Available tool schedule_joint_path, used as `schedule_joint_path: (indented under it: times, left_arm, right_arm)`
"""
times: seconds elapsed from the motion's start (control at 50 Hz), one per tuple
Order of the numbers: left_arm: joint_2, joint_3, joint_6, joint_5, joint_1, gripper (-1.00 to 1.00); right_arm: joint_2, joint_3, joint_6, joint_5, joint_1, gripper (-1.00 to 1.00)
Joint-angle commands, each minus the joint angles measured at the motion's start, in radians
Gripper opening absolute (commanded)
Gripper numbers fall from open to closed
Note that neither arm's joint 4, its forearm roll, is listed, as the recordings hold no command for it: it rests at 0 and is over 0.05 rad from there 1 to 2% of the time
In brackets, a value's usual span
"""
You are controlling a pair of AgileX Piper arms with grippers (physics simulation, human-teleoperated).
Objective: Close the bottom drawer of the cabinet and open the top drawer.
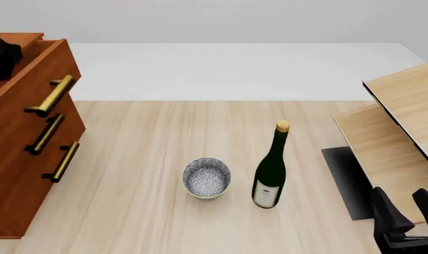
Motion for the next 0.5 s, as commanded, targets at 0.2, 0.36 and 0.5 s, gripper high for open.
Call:
schedule_joint_path:
  times: [0.2,0.36,0.5]
  left_arm:
    - [0.002,0.089,-0.060,-0.044,0.007,1.00]
    - [0.023,0.108,-0.050,-0.047,0.014,1.00]
    - [0.038,0.117,-0.040,-0.051,0.029,1.00]
  right_arm:
    - [-0.005,-0.001,-0.001,0.004,-0.001,1.00]
    - [-0.003,-0.002,-0.001,0.003,-0.004,1.00]
    - [-0.001,-0.003,0.001,0.001,-0.007,1.00]
